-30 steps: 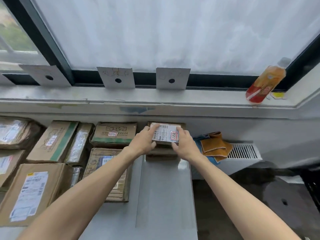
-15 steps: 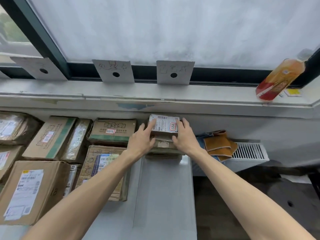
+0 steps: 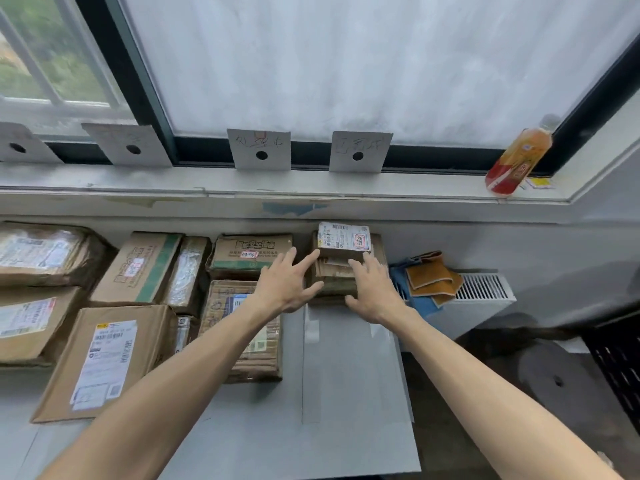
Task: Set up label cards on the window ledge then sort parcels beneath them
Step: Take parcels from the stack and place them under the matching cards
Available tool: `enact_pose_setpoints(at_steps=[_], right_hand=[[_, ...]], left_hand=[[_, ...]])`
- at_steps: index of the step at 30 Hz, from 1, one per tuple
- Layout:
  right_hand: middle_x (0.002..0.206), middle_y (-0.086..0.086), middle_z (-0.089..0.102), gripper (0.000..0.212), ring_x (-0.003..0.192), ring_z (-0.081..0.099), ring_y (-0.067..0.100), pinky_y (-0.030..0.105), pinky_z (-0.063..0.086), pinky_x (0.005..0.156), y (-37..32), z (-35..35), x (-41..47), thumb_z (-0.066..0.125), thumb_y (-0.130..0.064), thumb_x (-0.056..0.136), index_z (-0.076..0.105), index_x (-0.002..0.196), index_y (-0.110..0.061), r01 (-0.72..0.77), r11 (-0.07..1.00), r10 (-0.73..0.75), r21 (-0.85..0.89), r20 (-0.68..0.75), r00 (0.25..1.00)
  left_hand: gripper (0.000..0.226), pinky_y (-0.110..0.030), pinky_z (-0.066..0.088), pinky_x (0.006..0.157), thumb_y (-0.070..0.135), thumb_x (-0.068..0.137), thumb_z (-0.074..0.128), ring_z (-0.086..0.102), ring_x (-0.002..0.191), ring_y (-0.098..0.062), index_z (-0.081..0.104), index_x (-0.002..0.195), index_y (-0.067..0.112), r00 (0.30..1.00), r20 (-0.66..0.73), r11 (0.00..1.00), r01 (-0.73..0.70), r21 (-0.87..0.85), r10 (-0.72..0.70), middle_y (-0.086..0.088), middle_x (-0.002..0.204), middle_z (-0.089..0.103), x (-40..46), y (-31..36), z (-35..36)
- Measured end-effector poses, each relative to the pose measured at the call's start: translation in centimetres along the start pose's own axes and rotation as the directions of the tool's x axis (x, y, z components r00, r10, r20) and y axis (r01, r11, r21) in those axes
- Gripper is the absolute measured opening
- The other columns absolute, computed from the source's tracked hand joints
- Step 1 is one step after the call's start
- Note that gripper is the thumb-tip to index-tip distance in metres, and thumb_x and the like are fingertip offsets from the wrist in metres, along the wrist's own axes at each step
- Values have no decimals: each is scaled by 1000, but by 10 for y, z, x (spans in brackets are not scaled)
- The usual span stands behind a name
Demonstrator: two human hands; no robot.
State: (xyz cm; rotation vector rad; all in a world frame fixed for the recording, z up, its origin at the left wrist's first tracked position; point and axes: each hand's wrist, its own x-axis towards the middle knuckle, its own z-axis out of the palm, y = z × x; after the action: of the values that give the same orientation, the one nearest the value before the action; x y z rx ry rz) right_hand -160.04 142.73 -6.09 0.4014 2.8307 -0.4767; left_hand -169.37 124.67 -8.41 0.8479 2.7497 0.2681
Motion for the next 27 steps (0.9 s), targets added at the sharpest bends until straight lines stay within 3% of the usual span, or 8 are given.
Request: enact_pose_setpoints(at_steps=[8, 13, 17, 23, 27], right_hand=[[167, 8, 0, 81, 154, 4, 29, 49, 23, 122, -23, 8, -64, 66, -30, 94, 17, 158, -23, -32, 999, 32, 14, -20, 999], [168, 7, 0, 78, 154, 2, 30, 49, 21, 123, -21, 7, -108, 66, -28, 94, 21, 157, -22, -42, 999, 43, 34, -23, 999], [168, 10, 2, 79, 154, 2, 30, 50, 22, 122, -14, 9, -150, 66, -29, 94, 19, 158, -21, -29, 999, 29, 22, -20, 999], [168, 9, 1, 84, 154, 2, 30, 49, 19, 123, -12, 29, -210, 67, -33, 93, 15, 159, -22, -6, 999, 5, 37, 17, 1000], [168, 10, -2, 84, 154, 1, 29, 45, 19, 123, -38, 44, -229, 66, -29, 93, 14, 159, -22, 52, 998, -54, 35, 45, 998]], left_hand=[[73, -60, 30, 114, 69, 93, 38, 15, 150, -33, 12, 156, 42, 999, 31, 1000, -19, -2, 19, -12, 164, 14, -54, -11, -11], [76, -53, 29, 113, 64, 94, 41, 30, 145, -30, 10, 157, 37, 1000, 1, 999, -29, 30, 29, -11, 158, 31, -99, -3, -3], [82, -45, 43, 106, 71, 90, 33, 50, 129, -29, 3, 157, 34, 999, -19, 996, -47, 77, 49, -12, 142, 53, -134, 2, 10], [82, -49, 48, 98, 72, 90, 34, 58, 120, -31, 7, 157, 35, 998, -57, 995, -14, 97, 19, -10, 137, 58, -207, 9, 16], [80, -44, 48, 99, 65, 94, 40, 58, 120, -29, 8, 159, 31, 994, -107, 994, 42, 98, -31, -10, 137, 59, -266, 2, 6]])
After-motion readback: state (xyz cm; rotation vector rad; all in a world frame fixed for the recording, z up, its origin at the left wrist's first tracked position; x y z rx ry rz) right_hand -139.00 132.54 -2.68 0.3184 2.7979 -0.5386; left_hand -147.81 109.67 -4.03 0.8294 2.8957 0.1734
